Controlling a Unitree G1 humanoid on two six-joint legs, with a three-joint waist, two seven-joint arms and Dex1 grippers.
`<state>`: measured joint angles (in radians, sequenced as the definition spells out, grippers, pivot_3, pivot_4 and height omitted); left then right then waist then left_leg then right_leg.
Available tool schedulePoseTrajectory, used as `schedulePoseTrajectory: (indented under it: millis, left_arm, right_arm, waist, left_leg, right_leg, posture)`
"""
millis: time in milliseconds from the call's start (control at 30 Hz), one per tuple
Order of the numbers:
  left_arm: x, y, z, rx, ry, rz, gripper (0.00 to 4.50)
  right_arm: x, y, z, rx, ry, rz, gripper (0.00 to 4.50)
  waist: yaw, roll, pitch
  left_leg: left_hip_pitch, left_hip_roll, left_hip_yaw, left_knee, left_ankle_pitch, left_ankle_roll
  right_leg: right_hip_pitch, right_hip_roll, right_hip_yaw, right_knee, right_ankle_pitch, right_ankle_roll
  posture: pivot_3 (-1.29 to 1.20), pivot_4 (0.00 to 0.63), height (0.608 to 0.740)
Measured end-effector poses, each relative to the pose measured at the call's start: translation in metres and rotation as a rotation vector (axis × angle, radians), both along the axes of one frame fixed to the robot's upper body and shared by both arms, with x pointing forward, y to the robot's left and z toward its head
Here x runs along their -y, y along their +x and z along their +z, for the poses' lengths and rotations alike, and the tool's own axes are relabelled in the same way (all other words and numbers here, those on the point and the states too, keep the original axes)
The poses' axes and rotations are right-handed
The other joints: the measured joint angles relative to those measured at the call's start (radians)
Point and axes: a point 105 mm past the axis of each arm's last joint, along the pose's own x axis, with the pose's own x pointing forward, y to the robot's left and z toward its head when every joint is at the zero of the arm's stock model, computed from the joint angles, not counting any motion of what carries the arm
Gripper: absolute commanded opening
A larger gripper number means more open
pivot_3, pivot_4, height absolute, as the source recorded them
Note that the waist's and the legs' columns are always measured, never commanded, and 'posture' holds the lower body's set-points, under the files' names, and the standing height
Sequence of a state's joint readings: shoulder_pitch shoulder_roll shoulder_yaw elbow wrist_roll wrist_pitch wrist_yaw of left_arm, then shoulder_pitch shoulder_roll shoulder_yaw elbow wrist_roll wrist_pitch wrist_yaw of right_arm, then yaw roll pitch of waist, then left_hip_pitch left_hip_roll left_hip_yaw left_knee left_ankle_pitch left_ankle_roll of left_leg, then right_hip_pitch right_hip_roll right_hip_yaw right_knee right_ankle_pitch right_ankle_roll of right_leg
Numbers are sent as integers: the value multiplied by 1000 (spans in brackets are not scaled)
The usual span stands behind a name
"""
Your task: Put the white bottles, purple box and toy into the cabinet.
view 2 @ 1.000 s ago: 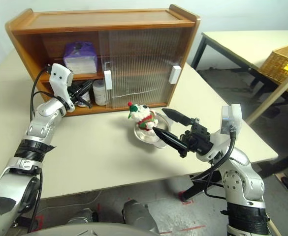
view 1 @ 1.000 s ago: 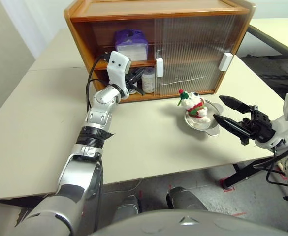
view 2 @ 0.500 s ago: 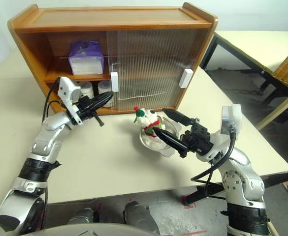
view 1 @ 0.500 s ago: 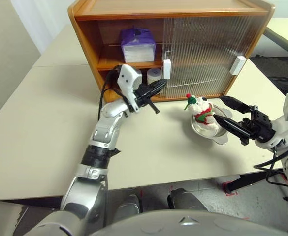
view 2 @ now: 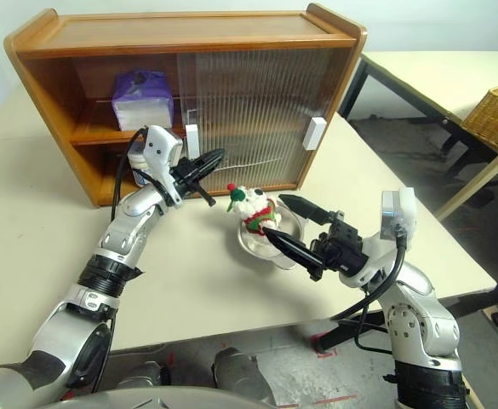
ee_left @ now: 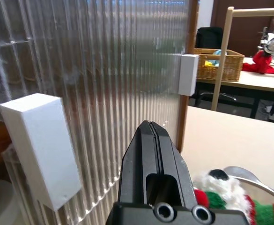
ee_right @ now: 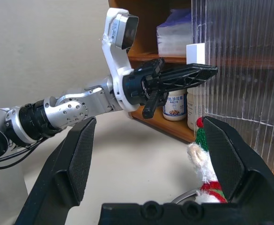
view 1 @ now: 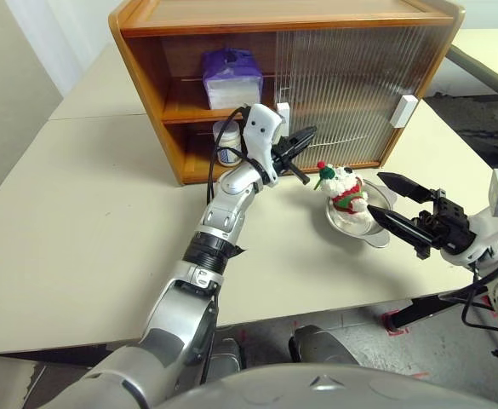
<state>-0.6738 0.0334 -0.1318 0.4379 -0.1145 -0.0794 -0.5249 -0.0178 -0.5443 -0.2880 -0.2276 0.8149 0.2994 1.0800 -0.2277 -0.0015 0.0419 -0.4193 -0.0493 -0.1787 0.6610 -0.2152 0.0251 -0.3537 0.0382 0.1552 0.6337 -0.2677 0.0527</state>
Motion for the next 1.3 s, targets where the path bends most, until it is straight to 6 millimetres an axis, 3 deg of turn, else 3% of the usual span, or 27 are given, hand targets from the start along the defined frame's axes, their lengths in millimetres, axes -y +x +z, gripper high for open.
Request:
schedulePoseTrajectory:
  millis: [333, 633, 867, 1300]
  left_arm:
    - [-10, 12, -1, 12, 46, 28, 36]
    - [-22, 20, 0, 17, 50, 100, 36]
    - [-28, 25, 13, -34, -182, 179, 36]
    - [-53, 22, 17, -58, -250, 259, 36]
  right_arm:
    - [1, -2, -5, -22, 9, -12, 4500]
    - [1, 0, 2, 1, -1, -3, 4500]
    - [0, -2, -2, -13, 15, -27, 4500]
    - [1, -2, -1, -6, 15, -38, 4500]
  waist:
    - [0, 0, 2]
    - [2, -1, 4]
    - [-25, -2, 8]
    - [-59, -3, 9]
  left_leg:
    - [0, 0, -1, -1, -1, -1]
    - [0, -1, -1, -1, -1, -1]
    - [1, 0, 1, -1, -1, -1]
    - [2, 0, 2, -1, -6, -11]
  right_leg:
    - [0, 0, 0, 0, -1, 0]
    - [0, 0, 1, -1, -2, 1]
    - [0, 0, 1, 0, -1, 1]
    - [0, 1, 1, 0, 0, 0]
  posture:
    - [-308, 59, 740]
    - [-326, 65, 740]
    - [-338, 62, 740]
    - [-316, 54, 740]
